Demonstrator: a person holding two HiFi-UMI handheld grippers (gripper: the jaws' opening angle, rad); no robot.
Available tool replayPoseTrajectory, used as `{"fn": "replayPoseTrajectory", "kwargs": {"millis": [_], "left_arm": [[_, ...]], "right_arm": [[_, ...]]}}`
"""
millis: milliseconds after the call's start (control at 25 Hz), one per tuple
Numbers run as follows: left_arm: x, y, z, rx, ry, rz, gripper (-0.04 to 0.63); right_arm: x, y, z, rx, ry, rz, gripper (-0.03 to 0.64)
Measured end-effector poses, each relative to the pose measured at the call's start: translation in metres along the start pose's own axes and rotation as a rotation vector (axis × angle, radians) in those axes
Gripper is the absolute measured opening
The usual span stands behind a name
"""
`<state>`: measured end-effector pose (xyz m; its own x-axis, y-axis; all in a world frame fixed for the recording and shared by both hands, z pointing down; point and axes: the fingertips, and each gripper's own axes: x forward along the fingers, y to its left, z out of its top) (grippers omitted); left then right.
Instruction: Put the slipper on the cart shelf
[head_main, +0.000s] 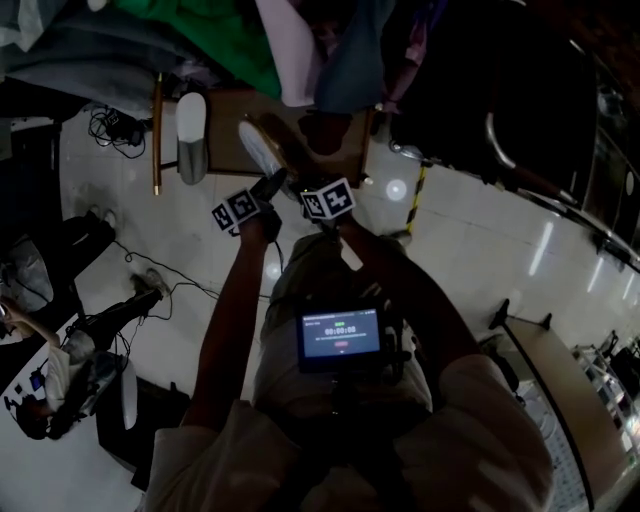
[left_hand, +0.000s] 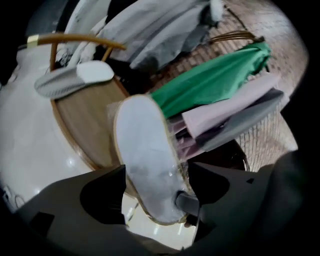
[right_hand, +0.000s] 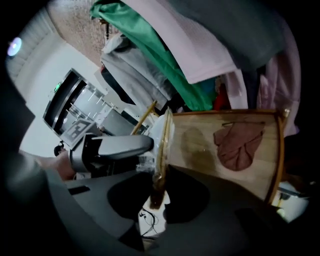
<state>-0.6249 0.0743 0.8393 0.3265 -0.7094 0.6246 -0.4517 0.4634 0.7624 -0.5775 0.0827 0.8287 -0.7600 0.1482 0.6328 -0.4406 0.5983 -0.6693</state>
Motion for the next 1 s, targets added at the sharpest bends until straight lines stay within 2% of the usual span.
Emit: {"fn": "replayPoseTrajectory", "kwargs": {"millis": [80, 160, 320, 520, 640, 720, 880, 1000], "left_arm": [[-0.013, -0.012, 0.005, 0.064, -0.044, -0.009, 0.387], [-0.024, -0.026, 0.003, 0.081, -0.059, -0.025, 0.387], [-0.036, -0.05, -0.002, 0.152, -0.046, -0.028, 0.385], [-0.046, -0.096, -0.01, 0.276, -0.023, -0.039, 0.349], [-0.052, -0.116, -0.016, 0.347, -0.008, -0.044, 0.226], [-0.056, -0.128, -0.023, 0.381, 0.004, -0.045, 0.186], [-0.06, -0.154, -0.041, 0.47, 0.02, -0.034, 0.021], [-0.06, -0.175, -0.067, 0.513, 0.039, -0.036, 0.003]], "right_arm": [[-0.015, -0.001, -0.002, -0.025, -0.01, -0.024, 0.083], [-0.035, -0.001, -0.004, -0.033, -0.037, -0.031, 0.083], [-0.084, 0.006, -0.004, -0.035, -0.111, -0.004, 0.081], [-0.155, 0.008, -0.023, -0.013, -0.161, 0.016, 0.08], [-0.194, 0.006, -0.035, 0.006, -0.208, 0.009, 0.08], [-0.219, 0.005, -0.043, 0.016, -0.241, -0.002, 0.08], [-0.265, 0.006, -0.058, 0.043, -0.315, -0.02, 0.08], [-0.301, 0.01, -0.069, 0.065, -0.379, -0.02, 0.08]]}}
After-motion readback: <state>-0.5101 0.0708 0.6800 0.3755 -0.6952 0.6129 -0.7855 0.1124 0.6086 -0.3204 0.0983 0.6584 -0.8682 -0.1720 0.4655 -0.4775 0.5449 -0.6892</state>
